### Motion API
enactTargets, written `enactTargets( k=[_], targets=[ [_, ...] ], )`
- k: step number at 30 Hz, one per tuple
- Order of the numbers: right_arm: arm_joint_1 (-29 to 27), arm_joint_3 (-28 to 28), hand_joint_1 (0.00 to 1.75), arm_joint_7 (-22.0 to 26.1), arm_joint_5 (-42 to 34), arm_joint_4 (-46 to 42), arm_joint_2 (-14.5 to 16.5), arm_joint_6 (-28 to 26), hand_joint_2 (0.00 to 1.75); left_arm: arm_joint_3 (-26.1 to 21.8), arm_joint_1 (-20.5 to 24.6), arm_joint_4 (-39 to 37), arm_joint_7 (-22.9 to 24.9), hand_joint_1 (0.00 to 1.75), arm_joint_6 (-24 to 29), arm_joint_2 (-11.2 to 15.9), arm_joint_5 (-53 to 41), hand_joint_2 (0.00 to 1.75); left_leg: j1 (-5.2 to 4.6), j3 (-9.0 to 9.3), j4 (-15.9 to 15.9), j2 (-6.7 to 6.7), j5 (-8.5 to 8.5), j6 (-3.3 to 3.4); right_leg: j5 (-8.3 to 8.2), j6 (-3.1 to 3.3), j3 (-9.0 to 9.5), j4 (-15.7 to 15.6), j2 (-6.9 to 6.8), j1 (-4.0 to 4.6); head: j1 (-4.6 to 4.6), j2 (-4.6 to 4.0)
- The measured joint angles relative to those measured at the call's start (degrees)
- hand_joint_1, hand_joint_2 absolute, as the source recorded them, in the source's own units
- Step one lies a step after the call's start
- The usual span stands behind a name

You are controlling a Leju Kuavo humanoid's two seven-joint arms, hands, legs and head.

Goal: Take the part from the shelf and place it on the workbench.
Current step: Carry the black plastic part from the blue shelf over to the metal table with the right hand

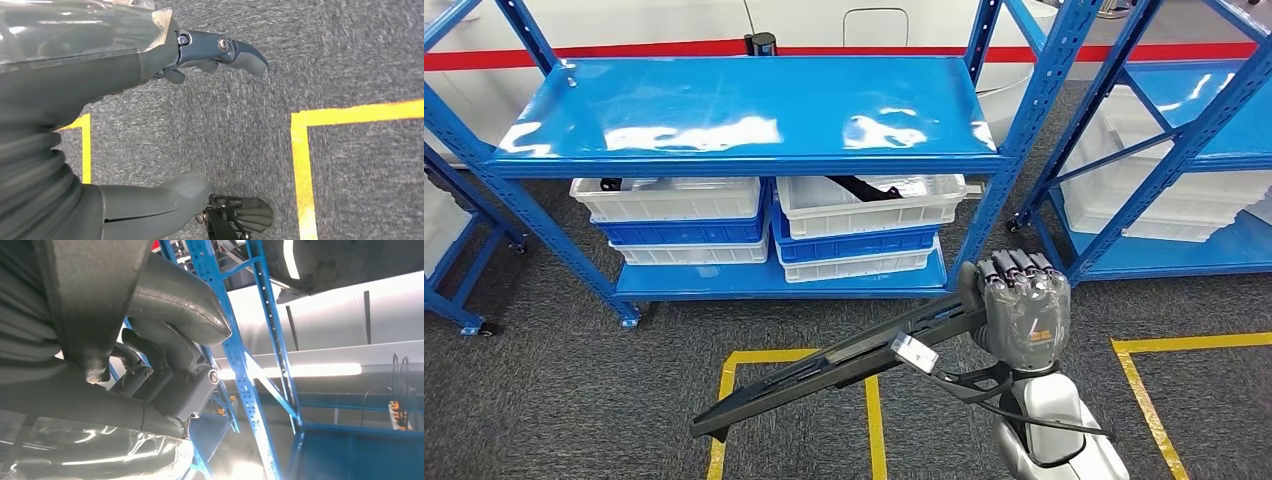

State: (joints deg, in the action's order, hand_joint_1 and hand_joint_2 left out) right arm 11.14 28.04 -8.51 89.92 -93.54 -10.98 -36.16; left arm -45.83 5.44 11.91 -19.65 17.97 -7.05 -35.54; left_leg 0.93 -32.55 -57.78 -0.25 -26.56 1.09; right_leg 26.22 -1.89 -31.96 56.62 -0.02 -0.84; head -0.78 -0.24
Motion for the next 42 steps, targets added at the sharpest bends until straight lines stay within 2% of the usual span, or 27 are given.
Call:
enactTargets(
  k=[2,3,5,6,7,8,10,12,14,15,18,19,21,22,23,24,27,29,34,35,36,37,38,39,40,41,42],
  targets=[
    [-0.25,-0.52,1.75,0.53,0.0,-0.2,-0.08,-0.08,1.75,0.0,0.13,0.0,-0.01,0.0,-0.03,-0.06,-0.12,1.75,-0.02,-0.16,0.58,0.11,0.7,1.14,1.51,-0.21,-1.22,2.21,-0.01,-0.03,0.21,0.0],
    [-0.41,-0.79,1.75,0.84,0.0,-0.25,-0.12,-0.14,1.75,0.0,0.2,0.0,-0.01,0.0,-0.05,-0.08,-0.18,1.75,-0.01,-0.31,0.77,0.17,1.0,1.58,3.17,-0.01,-2.59,5.14,-0.02,-0.08,0.41,0.0],
    [-1.0,-1.37,1.75,1.59,0.0,-0.26,-0.14,-0.36,1.75,-0.01,0.29,0.0,-0.03,0.0,-0.08,-0.07,-0.27,1.75,-0.21,-0.84,0.79,0.2,1.37,2.0,6.85,0.39,-6.15,13.29,-0.01,-0.11,0.78,0.0],
    [-1.38,-1.66,1.75,1.96,0.0,-0.26,-0.14,-0.5,1.75,-0.02,0.28,0.0,-0.03,0.0,-0.07,-0.07,-0.31,1.75,-0.3,-1.08,0.77,0.19,1.53,2.07,7.87,0.29,-7.31,16.21,-0.01,-0.09,0.9,0.0],
    [-1.75,-1.92,1.75,2.31,0.0,-0.25,-0.14,-0.64,1.75,-0.02,0.26,0.0,-0.03,0.0,-0.07,-0.08,-0.36,1.75,-0.37,-1.28,0.74,0.17,1.7,2.06,7.99,0.01,-7.38,17.05,0.0,-0.08,0.96,0.0],
    [-2.02,-2.13,1.75,2.6,0.0,-0.25,-0.14,-0.79,1.75,-0.02,0.25,0.0,-0.02,0.0,-0.07,-0.1,-0.39,1.75,-0.43,-1.41,0.72,0.14,1.84,1.97,7.19,-0.38,-6.09,15.23,0.0,-0.06,1.04,0.0],
    [-2.23,-2.38,1.75,3.06,0.0,-0.25,-0.13,-1.03,1.75,-0.02,0.24,0.0,-0.02,0.0,-0.12,-0.16,-0.36,1.75,-0.47,-1.52,0.61,0.11,2.08,1.68,4.45,-0.91,-1.02,6.64,-0.02,-0.06,1.2,0.0],
    [-2.27,-2.58,1.75,3.33,0.0,-0.25,0.02,-1.17,1.75,-0.03,0.28,0.0,-0.01,0.0,-0.24,-0.16,-0.31,1.75,-0.7,-1.67,0.39,0.1,2.23,1.22,2.6,-0.53,2.26,0.47,0.0,0.18,1.26,0.0],
    [-2.33,-2.74,1.75,3.44,0.0,-0.25,0.14,-1.18,1.75,-0.04,0.28,0.0,0.0,0.0,-0.36,-0.14,-0.28,1.75,-0.83,-1.86,0.32,0.1,2.53,0.55,2.02,0.29,2.35,-0.32,0.05,0.5,1.12,0.0],
    [-2.33,-2.79,1.75,3.48,0.0,-0.25,0.16,-1.18,1.75,-0.05,0.27,0.0,0.01,0.0,-0.39,-0.11,-0.27,1.75,-0.72,-2.02,0.27,0.08,2.6,0.2,1.75,0.71,2.28,-0.33,0.04,0.27,1.05,0.0],
    [-2.32,-2.84,1.75,3.54,0.0,-0.25,0.32,-1.18,1.75,-0.07,0.23,0.0,0.01,0.0,-0.41,-0.08,-0.2,1.75,-0.34,-3.29,-2.18,0.07,0.18,-0.7,0.89,1.96,1.98,-0.53,-0.08,-0.41,0.72,0.0],
    [-2.33,-2.84,1.75,3.55,0.0,-0.25,0.39,-1.18,1.75,-0.07,0.23,0.0,0.01,0.0,-0.42,-0.11,-0.19,1.75,-0.27,-4.2,-4.44,0.08,-1.54,-0.95,0.72,2.2,1.76,-0.52,-0.12,-0.36,0.5,0.0],
    [-2.38,-2.83,1.75,3.56,0.0,-0.25,0.48,-1.18,1.75,-0.07,0.21,0.0,0.01,0.0,-0.42,-0.11,-0.19,1.75,-0.16,-6.97,-11.47,0.08,-5.27,-1.42,0.41,2.37,1.22,-0.48,-0.17,-0.28,0.21,0.0],
    [-2.47,-2.82,1.75,3.56,0.0,-0.24,0.51,-1.19,1.75,-0.07,0.19,0.0,0.01,0.0,-0.42,-0.1,-0.19,1.75,-0.13,-8.17,-14.85,0.09,-6.72,-1.62,0.22,2.38,0.92,-0.45,-0.19,-0.23,0.13,0.0],
    [-2.56,-2.82,1.75,3.57,0.0,-0.23,0.53,-1.19,1.75,-0.07,0.16,0.0,0.01,0.0,-0.42,-0.09,-0.19,1.75,-0.12,-8.55,-16.53,0.09,-7.17,-1.72,0.03,2.33,0.66,-0.4,-0.2,-0.2,0.1,0.0],
    [-2.64,-2.81,1.75,3.58,0.0,-0.23,0.56,-1.19,1.75,-0.07,0.14,0.0,0.01,0.0,-0.42,-0.07,-0.19,1.75,-0.12,-7.52,-15.38,0.1,-6.34,-1.69,-0.12,2.26,0.48,-0.32,-0.2,-0.19,0.06,0.0],
    [-2.62,-2.81,1.75,3.69,0.0,-0.23,0.73,-1.18,1.75,-0.09,0.2,0.0,0.01,0.0,-0.38,0.02,-0.19,1.75,-0.22,-0.47,-3.82,0.06,-1.86,-0.98,-0.4,1.96,0.19,0.02,-0.17,0.02,-0.13,0.0],
    [-2.51,-2.79,1.75,3.89,0.0,-0.22,0.89,-1.18,1.75,-0.12,0.25,0.0,-0.03,0.0,-0.3,0.05,-0.19,1.75,-0.45,1.52,-0.03,0.03,-0.97,-0.37,-0.59,1.63,-0.04,0.17,-0.16,0.33,-0.03,0.0],
    [-2.44,-2.74,1.75,4.01,0.0,-0.2,1.01,-1.18,1.75,-0.15,0.23,0.0,-0.06,0.0,-0.22,0.05,-0.15,1.75,-0.64,1.33,0.06,0.04,-0.83,-0.02,-0.81,1.27,-0.25,0.18,-0.16,0.42,0.1,0.0],
    [-2.38,-2.71,1.75,4.01,0.0,-0.2,1.09,-1.18,1.75,-0.19,0.2,0.0,-0.07,0.0,-0.14,0.05,-0.09,1.75,-0.65,1.18,0.24,0.07,-0.52,0.38,-0.94,0.95,-0.4,0.14,-0.15,0.5,0.1,0.0],
    [-2.27,-2.68,1.75,4.0,0.0,-0.17,1.17,-1.18,1.75,-0.22,0.18,0.0,-0.11,0.0,-0.05,0.02,-0.03,1.75,-0.64,0.87,0.48,0.14,-0.02,0.97,-0.21,0.78,-1.0,1.02,-0.13,0.51,0.2,0.0],
    [-2.15,-2.64,1.75,3.99,0.0,-0.1,1.26,-1.17,1.75,-0.25,0.15,0.0,-0.16,0.0,0.03,0.01,0.04,1.75,-0.64,0.34,0.72,0.22,0.63,1.63,1.58,0.75,-2.32,3.81,-0.11,0.46,0.42,0.0],
    [-2.03,-2.58,1.75,3.99,0.0,0.04,1.31,-1.16,1.75,-0.28,0.11,0.0,-0.21,0.0,0.09,-0.01,0.08,1.75,-0.61,-0.46,0.97,0.31,1.47,2.2,4.09,0.7,-4.12,8.41,-0.08,0.41,0.66,0.0],
    [-1.96,-2.5,1.75,3.98,0.0,0.23,1.33,-1.15,1.75,-0.3,0.06,0.0,-0.25,0.0,0.1,-0.04,0.1,1.75,-0.62,-1.36,0.99,0.36,2.19,2.43,6.46,0.67,-5.36,12.59,-0.07,0.24,0.9,0.0],
    [-1.93,-2.4,1.75,3.97,0.0,0.41,1.36,-1.14,1.75,-0.31,-0.03,0.0,-0.27,0.0,0.11,-0.07,0.12,1.75,-0.66,-2.2,0.96,0.36,2.79,2.41,7.56,0.34,-5.41,14.76,-0.06,0.12,1.07,0.0],
    [-1.89,-2.29,1.75,3.94,0.0,0.55,1.38,-1.13,1.75,-0.33,-0.12,0.0,-0.29,0.0,0.11,-0.12,0.14,1.75,-0.67,-2.9,0.92,0.34,3.32,2.25,7.21,-0.23,-3.8,13.57,-0.07,0.01,1.13,0.0],
    [-1.82,-2.22,1.75,3.9,0.0,0.61,1.39,-1.13,1.75,-0.34,-0.19,0.0,-0.32,0.0,0.11,-0.18,0.14,1.75,-0.67,-3.29,0.85,0.3,3.69,2.03,5.99,-0.68,-0.8,9.26,-0.09,-0.07,1.17,0.0]
  ],
)
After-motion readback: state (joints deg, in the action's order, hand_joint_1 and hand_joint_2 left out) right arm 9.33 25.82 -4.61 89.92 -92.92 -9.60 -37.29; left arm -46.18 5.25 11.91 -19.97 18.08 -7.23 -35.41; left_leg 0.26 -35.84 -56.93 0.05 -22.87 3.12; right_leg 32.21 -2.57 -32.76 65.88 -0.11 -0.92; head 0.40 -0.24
